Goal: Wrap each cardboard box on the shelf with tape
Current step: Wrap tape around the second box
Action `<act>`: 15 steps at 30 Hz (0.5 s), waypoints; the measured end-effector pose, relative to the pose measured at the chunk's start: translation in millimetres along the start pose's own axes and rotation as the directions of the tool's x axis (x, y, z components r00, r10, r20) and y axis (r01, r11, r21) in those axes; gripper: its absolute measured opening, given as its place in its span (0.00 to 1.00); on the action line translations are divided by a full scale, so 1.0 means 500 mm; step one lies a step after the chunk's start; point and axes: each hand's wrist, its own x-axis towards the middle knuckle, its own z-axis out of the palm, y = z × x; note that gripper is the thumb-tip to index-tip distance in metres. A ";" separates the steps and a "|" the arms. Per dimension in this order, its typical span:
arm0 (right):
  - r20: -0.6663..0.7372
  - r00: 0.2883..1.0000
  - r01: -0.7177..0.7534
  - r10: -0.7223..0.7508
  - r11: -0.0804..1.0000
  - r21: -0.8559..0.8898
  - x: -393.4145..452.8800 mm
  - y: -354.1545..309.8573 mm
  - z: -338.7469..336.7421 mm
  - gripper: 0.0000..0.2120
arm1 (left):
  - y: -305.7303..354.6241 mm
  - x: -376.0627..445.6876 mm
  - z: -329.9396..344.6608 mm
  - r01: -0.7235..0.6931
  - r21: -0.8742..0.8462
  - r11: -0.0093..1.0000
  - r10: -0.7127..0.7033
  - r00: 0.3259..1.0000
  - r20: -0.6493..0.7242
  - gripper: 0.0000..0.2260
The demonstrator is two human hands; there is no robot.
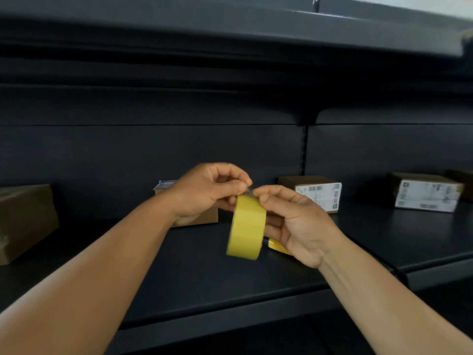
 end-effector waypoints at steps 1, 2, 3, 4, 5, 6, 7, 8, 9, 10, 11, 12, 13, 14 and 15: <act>-0.005 1.000 0.001 -0.001 1.000 -0.005 -0.009 -0.005 -0.003 0.06 | 0.002 0.001 0.004 0.003 -0.017 1.000 -0.002 1.000 0.028 0.05; -0.009 1.000 0.002 -0.002 1.000 -0.010 -0.017 -0.010 -0.008 0.06 | 0.006 0.001 0.009 0.011 -0.039 0.999 -0.009 0.998 0.056 0.03; -0.009 1.000 -0.001 0.001 1.000 -0.016 -0.022 -0.013 -0.011 0.05 | 0.009 0.000 0.010 0.021 -0.063 0.998 -0.016 0.997 0.081 0.03; -0.017 1.000 0.003 -0.003 1.000 -0.025 -0.030 -0.019 -0.016 0.05 | 0.011 0.001 0.015 0.029 -0.089 0.996 -0.019 0.994 0.112 0.05; -0.024 1.000 0.008 -0.009 0.999 -0.036 -0.036 -0.024 -0.020 0.05 | 0.013 0.002 0.019 0.038 -0.117 0.992 -0.022 0.990 0.141 0.06; -0.027 1.000 0.006 -0.008 0.999 -0.044 -0.039 -0.028 -0.021 0.06 | 0.013 0.001 0.021 0.046 -0.139 0.989 -0.023 0.987 0.161 0.07; -0.032 0.999 0.006 -0.008 0.999 -0.051 -0.040 -0.032 -0.023 0.07 | 0.013 0.002 0.025 0.049 -0.156 0.987 -0.021 0.984 0.178 0.08; -0.045 0.999 0.012 -0.014 0.998 -0.056 -0.044 -0.037 -0.030 0.08 | 0.014 0.006 0.033 0.052 -0.166 0.985 -0.019 0.981 0.192 0.09; -0.058 0.998 0.024 -0.027 0.998 -0.065 -0.047 -0.043 -0.038 0.09 | 0.015 0.011 0.042 0.054 -0.171 0.984 -0.020 0.980 0.196 0.10; -0.070 0.997 0.036 -0.041 0.996 -0.078 -0.048 -0.050 -0.045 0.10 | 0.017 0.015 0.051 0.050 -0.175 0.983 -0.017 0.982 0.189 0.12; -0.084 0.995 0.050 -0.058 0.994 -0.094 -0.049 -0.057 -0.053 0.09 | 0.020 0.021 0.061 0.048 -0.187 0.981 -0.015 0.984 0.175 0.14; -0.104 0.991 0.068 -0.080 0.991 -0.114 -0.049 -0.064 -0.063 0.08 | 0.024 0.028 0.071 0.053 -0.212 0.976 -0.020 0.988 0.155 0.16; -0.128 0.986 0.086 -0.103 0.988 -0.132 -0.049 -0.070 -0.074 0.05 | 0.029 0.035 0.080 0.061 -0.241 0.969 -0.030 0.991 0.131 0.17; -0.158 0.980 0.101 -0.124 0.984 -0.145 -0.047 -0.076 -0.087 0.04 | 0.033 0.044 0.089 0.064 -0.255 0.965 -0.039 0.994 0.103 0.18; -0.187 0.972 0.115 -0.144 0.981 -0.154 -0.045 -0.082 -0.103 0.05 | 0.037 0.053 0.097 0.066 -0.244 0.968 -0.049 0.996 0.074 0.19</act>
